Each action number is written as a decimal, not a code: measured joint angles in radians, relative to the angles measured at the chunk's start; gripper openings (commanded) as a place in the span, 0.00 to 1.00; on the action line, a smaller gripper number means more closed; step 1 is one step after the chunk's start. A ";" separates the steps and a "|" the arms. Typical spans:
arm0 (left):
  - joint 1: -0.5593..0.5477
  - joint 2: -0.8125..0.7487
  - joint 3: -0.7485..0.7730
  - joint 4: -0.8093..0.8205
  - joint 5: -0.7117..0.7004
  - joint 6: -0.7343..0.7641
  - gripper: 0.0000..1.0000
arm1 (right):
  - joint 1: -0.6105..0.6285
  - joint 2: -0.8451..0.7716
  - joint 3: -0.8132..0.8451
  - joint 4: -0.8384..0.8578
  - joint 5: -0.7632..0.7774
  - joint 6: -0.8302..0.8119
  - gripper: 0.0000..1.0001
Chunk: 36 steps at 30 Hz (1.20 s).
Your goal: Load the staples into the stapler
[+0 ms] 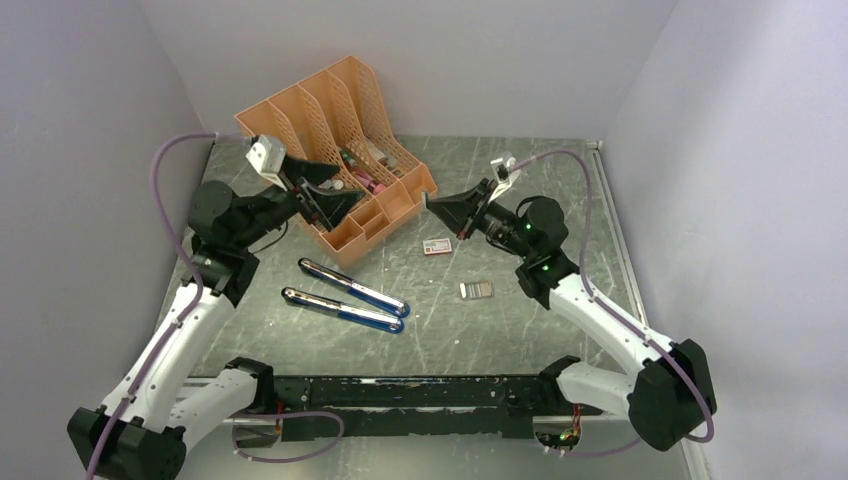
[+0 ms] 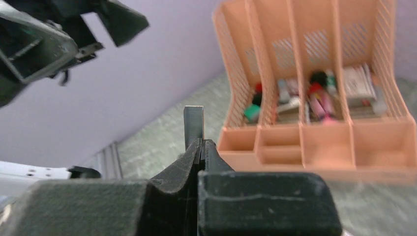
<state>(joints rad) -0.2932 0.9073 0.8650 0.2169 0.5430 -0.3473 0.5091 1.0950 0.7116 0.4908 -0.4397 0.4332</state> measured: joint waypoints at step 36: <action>-0.149 0.199 0.218 0.351 0.488 -0.203 0.77 | 0.161 0.154 0.246 0.412 -0.264 0.125 0.00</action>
<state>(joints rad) -0.4423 1.1065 1.0832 0.5682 1.0309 -0.5507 0.6704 1.2488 0.9581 0.9024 -0.7040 0.5583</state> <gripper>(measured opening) 0.794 0.008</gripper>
